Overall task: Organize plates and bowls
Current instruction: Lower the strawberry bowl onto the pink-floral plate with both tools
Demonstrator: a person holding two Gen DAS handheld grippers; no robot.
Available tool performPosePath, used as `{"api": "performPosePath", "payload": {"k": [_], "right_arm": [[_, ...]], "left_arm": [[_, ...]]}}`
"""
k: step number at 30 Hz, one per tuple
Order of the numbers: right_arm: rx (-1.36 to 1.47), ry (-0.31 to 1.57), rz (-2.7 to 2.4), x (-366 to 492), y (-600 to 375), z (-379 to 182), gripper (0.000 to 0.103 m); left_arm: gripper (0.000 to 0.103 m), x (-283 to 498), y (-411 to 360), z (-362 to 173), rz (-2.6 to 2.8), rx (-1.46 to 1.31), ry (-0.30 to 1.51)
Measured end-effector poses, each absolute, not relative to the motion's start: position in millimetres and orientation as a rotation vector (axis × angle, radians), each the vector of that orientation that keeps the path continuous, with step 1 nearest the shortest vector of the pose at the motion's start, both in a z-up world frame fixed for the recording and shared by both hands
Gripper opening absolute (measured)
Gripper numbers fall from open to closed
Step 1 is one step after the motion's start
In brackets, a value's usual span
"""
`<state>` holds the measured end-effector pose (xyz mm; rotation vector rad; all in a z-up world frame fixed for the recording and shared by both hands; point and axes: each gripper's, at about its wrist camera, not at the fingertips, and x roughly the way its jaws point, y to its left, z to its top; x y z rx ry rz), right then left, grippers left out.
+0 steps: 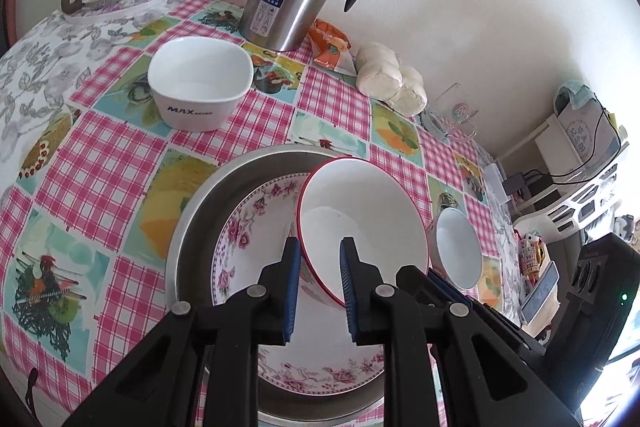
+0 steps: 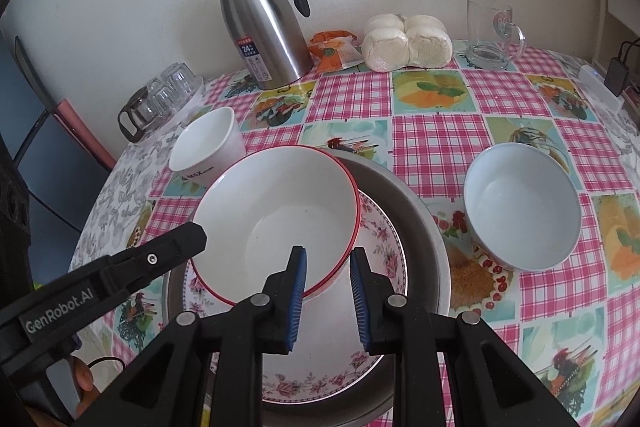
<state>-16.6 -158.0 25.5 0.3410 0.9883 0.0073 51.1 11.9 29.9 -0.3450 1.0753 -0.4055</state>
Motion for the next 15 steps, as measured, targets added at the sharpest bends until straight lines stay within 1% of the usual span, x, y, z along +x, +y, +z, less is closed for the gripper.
{"api": "performPosePath", "payload": {"k": [5,15], "right_arm": [[0.324,0.991,0.014,-16.5,-154.2,26.7,0.024],[0.387,0.99,0.005,-3.0,-165.9,13.9,0.024]], "left_arm": [[0.018,55.1,19.1,26.4,-0.415,-0.394,1.085],[0.019,78.9,21.8,10.3,-0.419,-0.416,1.08]]}}
